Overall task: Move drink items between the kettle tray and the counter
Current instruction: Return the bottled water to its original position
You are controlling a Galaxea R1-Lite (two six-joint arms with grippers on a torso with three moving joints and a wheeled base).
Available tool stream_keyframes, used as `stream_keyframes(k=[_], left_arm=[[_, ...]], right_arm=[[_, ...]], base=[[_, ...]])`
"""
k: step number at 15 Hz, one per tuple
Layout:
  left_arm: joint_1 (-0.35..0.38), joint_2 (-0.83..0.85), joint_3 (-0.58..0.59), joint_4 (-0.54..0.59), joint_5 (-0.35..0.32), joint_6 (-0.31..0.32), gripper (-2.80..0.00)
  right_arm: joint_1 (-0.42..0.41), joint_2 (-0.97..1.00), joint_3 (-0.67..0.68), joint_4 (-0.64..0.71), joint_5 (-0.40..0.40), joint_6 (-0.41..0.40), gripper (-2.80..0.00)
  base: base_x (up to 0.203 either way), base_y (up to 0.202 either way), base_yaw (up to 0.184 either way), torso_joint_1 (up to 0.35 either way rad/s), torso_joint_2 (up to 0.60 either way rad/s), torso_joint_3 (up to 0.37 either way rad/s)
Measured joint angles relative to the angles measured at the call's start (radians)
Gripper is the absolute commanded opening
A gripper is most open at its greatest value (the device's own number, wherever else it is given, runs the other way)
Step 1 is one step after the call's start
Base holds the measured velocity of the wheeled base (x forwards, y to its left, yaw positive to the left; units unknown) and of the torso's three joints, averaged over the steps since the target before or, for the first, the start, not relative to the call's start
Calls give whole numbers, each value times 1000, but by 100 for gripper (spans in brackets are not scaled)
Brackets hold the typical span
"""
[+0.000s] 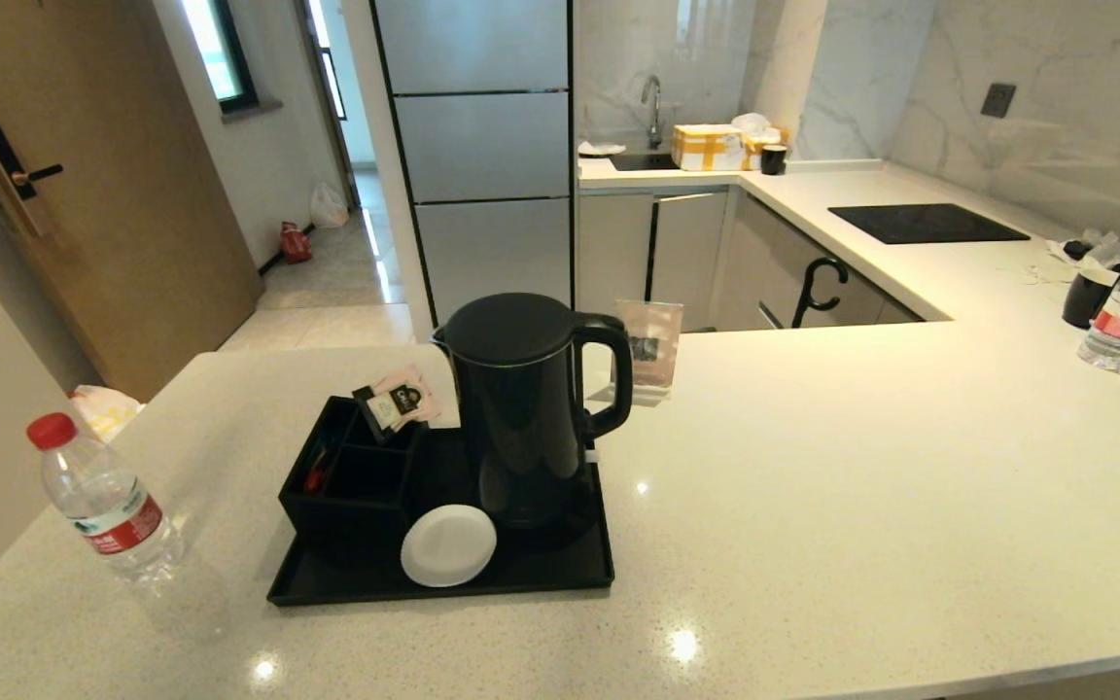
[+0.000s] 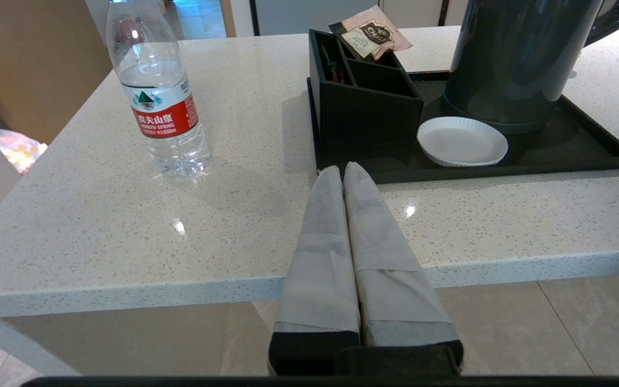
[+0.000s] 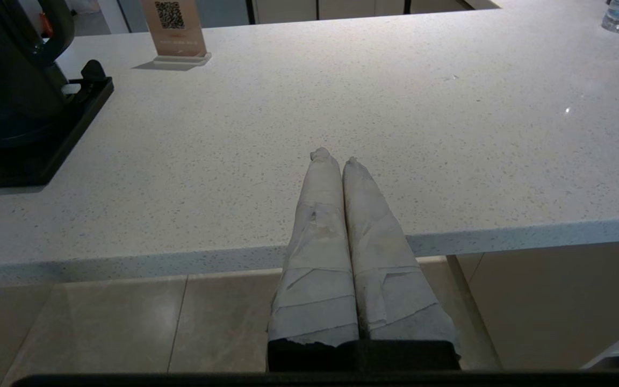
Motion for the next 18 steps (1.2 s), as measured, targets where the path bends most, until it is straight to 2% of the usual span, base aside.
stream_keyframes(k=[18], left_arm=[[0,0,0,0,0,0,-280]], right_arm=[[0,0,0,0,0,2,-280]], base=[[0,0,0,0,0,0]])
